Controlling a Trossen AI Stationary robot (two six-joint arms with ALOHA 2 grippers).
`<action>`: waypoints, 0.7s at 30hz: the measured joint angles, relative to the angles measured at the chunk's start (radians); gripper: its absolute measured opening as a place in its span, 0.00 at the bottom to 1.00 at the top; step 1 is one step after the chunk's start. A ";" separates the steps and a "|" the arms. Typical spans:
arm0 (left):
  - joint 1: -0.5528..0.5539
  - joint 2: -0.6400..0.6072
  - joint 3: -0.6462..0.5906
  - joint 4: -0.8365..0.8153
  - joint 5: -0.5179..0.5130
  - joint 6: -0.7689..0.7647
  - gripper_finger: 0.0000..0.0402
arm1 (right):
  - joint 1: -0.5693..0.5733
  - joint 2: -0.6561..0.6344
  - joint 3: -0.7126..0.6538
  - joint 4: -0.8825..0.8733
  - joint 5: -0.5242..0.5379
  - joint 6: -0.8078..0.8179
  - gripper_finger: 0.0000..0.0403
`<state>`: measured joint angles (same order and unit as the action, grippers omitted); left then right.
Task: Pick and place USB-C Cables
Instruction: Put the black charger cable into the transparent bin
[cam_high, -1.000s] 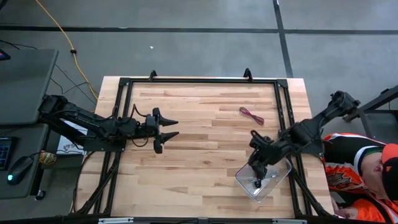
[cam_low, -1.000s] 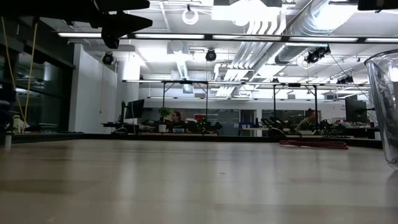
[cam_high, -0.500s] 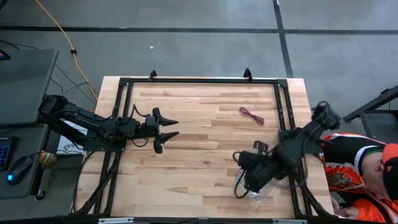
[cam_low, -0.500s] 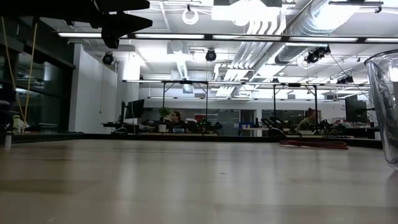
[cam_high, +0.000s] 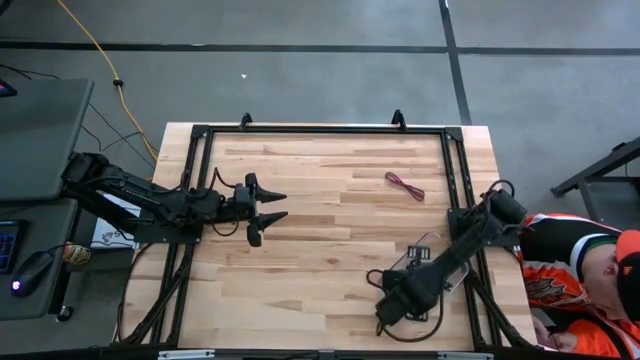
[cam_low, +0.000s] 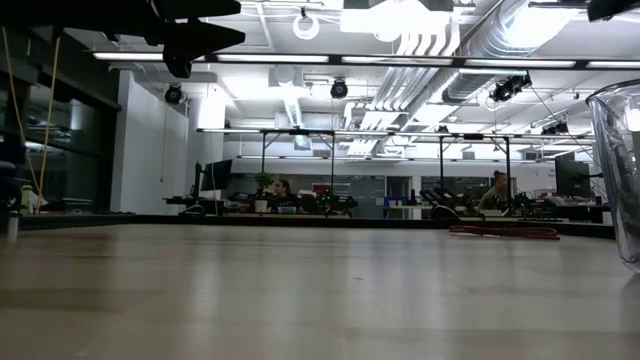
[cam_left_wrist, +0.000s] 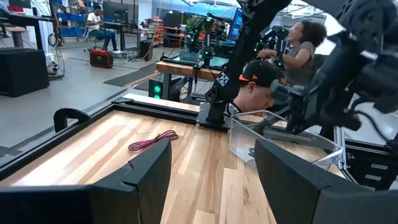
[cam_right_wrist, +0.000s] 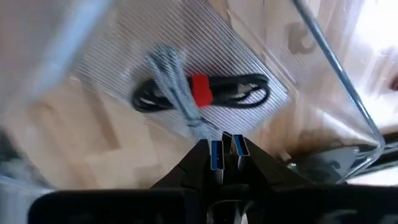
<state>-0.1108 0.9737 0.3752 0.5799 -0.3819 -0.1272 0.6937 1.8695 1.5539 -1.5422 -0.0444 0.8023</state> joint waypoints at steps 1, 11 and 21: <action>0.000 0.000 0.000 0.000 0.000 0.000 0.53 | 0.001 -0.003 -0.020 0.001 0.006 -0.010 0.11; -0.001 0.000 0.000 -0.007 0.001 -0.018 0.53 | 0.001 -0.143 -0.260 0.228 -0.011 -0.044 0.12; -0.001 0.000 0.000 -0.007 0.002 -0.018 0.53 | -0.006 -0.386 -0.538 0.552 0.008 0.032 0.11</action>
<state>-0.1116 0.9737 0.3752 0.5728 -0.3800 -0.1455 0.6873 1.4835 1.0158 -0.9903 -0.0359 0.8340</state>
